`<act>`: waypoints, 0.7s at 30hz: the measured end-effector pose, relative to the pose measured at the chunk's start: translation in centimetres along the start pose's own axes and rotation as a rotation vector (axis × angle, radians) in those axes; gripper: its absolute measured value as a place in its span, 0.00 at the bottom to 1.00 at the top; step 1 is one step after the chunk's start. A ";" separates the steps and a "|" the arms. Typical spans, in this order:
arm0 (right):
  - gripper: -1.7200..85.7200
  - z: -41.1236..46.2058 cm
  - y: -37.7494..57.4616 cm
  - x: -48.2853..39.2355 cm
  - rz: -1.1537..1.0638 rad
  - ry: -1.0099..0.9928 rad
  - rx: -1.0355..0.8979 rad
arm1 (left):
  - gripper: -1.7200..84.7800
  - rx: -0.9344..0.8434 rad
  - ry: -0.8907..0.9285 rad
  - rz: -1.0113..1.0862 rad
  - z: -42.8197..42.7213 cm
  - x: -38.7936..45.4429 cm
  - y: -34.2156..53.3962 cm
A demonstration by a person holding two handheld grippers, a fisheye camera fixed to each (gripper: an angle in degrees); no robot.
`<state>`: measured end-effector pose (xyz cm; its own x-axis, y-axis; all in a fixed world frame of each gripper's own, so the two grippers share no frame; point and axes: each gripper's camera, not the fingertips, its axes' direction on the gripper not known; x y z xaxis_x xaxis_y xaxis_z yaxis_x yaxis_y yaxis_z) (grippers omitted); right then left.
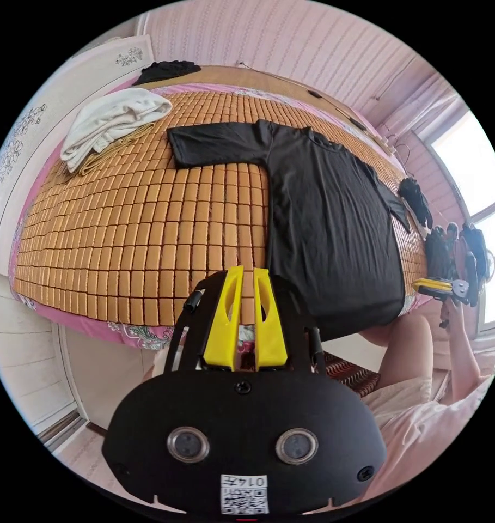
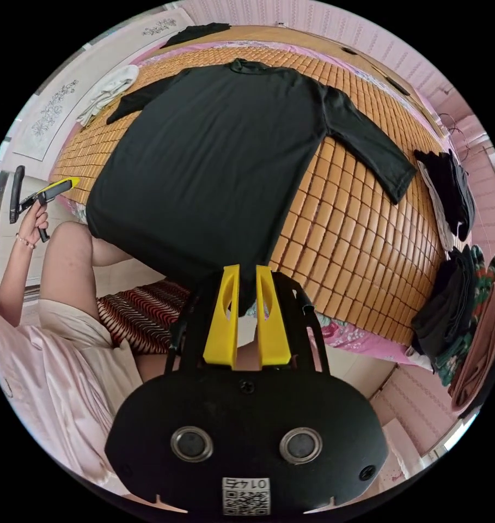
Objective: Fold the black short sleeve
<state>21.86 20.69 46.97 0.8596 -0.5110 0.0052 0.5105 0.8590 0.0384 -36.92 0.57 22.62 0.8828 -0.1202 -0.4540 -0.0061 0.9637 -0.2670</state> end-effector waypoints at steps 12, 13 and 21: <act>0.09 -2.8 -25.7 -15.7 -0.528 -0.076 0.093 | 0.08 0.173 -0.014 -0.153 0.6 -12.1 -6.2; 0.09 -2.8 -28.0 -17.6 -0.560 -0.068 0.093 | 0.08 0.172 -0.025 -0.147 1.0 -12.7 -6.6; 0.09 -2.5 -40.0 -27.2 -0.668 -0.070 0.124 | 0.09 0.175 0.003 -0.150 3.0 -16.5 -8.4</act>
<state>-21.89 0.33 42.83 0.3555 -0.9347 0.0047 0.9209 0.3511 0.1697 -50.04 -4.80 34.94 0.8662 -0.2660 -0.4230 0.2074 0.9616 -0.1800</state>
